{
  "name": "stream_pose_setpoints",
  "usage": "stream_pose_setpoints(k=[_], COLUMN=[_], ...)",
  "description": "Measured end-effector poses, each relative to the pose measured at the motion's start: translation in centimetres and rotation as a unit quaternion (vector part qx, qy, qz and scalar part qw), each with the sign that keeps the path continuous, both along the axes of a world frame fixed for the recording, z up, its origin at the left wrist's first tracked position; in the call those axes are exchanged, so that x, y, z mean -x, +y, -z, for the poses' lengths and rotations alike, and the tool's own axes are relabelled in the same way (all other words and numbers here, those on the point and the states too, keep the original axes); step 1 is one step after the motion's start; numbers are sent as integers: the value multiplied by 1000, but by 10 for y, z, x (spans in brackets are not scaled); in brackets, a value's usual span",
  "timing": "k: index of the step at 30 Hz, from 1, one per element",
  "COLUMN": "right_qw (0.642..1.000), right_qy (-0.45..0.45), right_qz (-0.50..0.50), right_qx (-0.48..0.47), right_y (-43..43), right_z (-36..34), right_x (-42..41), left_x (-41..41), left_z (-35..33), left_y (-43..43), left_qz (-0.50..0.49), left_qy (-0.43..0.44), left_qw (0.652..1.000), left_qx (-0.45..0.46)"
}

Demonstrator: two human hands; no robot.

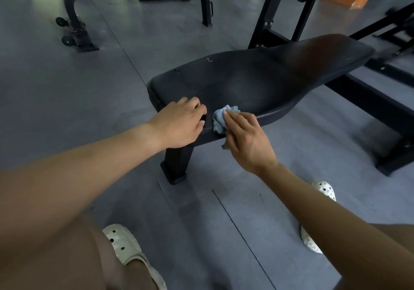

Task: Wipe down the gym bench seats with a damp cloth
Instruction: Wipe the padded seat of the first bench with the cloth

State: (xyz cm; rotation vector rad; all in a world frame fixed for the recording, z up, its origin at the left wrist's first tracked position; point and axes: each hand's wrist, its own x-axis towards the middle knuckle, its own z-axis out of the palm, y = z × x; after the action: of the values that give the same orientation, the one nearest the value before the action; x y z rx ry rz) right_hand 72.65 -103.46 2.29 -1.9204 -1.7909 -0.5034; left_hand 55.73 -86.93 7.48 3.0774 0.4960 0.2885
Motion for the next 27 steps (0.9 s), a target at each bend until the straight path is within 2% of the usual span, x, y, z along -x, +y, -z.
stream_pose_setpoints(k=[3, 6, 8, 11, 13, 20, 24, 27], right_qw=[1000, 996, 989, 981, 981, 996, 999, 999], right_qy=[-17, -5, 34, 108, 124, 84, 16, -39], right_qz=[8, 93, 139, 159, 148, 27, -26, -10], right_qx=[7, -8, -20, -38, -31, 15, 40, 26], right_y=[-7, -18, -20, -10, -4, 10, 15, 11], right_z=[-2, 5, 8, 7, 5, 4, 4, -2], right_x=[-25, -44, -45, -31, -16, 38, 43, 19], left_x=[4, 8, 10, 11, 11, 16, 22, 25], left_z=[1, 0, -1, 0, 0, -1, 2, 2], left_y=[1, 1, 2, 4, 4, 15, 22, 26], left_qz=[6, 10, 13, 14, 15, 29, 0, -51], left_qy=[3, 0, 1, 2, 5, 4, -1, 12], left_qw=[1000, 1000, 1000, 999, 999, 999, 1000, 998], left_qx=[12, 22, 27, 31, 29, 12, -14, -26])
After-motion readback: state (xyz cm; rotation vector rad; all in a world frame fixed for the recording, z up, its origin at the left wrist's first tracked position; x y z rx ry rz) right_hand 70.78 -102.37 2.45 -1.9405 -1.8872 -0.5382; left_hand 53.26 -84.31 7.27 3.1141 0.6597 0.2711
